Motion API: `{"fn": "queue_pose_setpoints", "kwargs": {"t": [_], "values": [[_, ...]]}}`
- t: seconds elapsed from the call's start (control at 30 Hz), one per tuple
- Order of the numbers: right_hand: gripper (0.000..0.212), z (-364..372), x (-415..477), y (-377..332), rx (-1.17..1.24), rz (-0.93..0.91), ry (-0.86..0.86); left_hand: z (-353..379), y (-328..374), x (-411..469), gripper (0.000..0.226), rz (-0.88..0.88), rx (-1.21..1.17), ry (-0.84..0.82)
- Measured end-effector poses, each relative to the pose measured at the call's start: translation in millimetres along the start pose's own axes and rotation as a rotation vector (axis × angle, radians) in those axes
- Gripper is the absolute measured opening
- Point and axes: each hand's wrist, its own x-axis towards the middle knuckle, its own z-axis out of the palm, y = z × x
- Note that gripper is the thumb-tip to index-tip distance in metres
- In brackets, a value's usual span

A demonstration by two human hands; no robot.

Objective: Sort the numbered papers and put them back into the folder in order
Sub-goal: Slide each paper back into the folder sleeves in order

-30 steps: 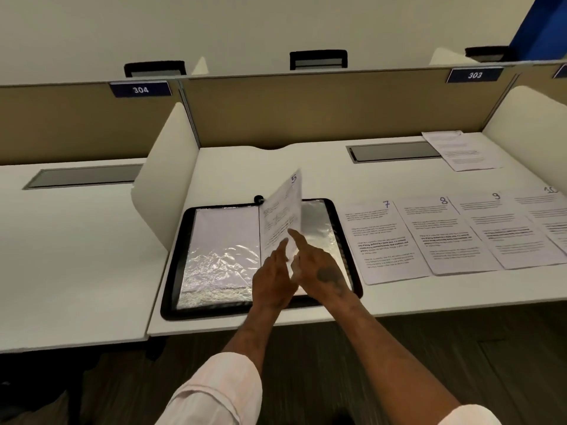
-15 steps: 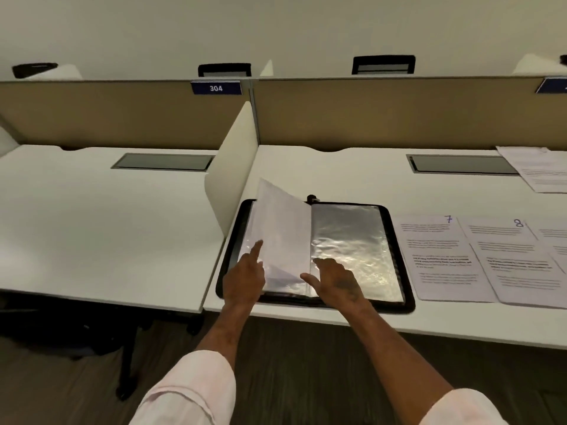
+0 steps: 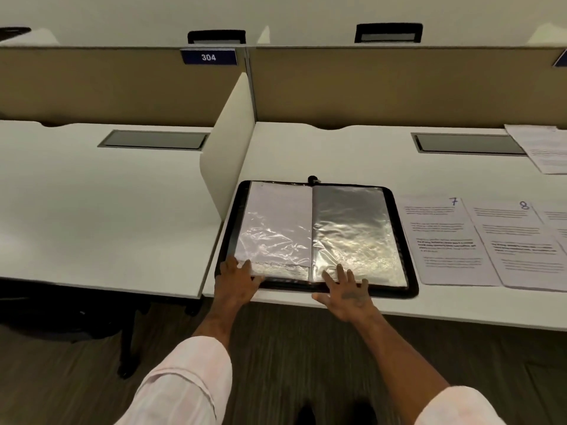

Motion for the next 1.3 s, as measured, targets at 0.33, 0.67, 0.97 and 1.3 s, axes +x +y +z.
{"fn": "queue_pose_setpoints", "kwargs": {"t": [0.33, 0.67, 0.97, 1.3], "values": [[0.123, -44.1, -19.4, 25.9, 0.033, 0.047, 0.203, -25.4, 39.9, 3.5, 0.085, 0.167, 0.204, 0.104], [0.094, -104.7, -55.3, 129.5, 0.045, 0.177, 0.411, -57.5, 193.5, 5.6, 0.087, 0.435, 0.215, 0.297], [0.099, -119.5, -87.7, 274.8, 0.059, 0.292, 0.500, -43.7, 354.2, -15.6, 0.089, 0.560, 0.183, 0.326], [0.087, -128.9, -127.1, 436.0, 0.060, 0.326, 0.466, -15.3, 513.7, -46.8, 0.098, 0.667, 0.151, 0.333]]}}
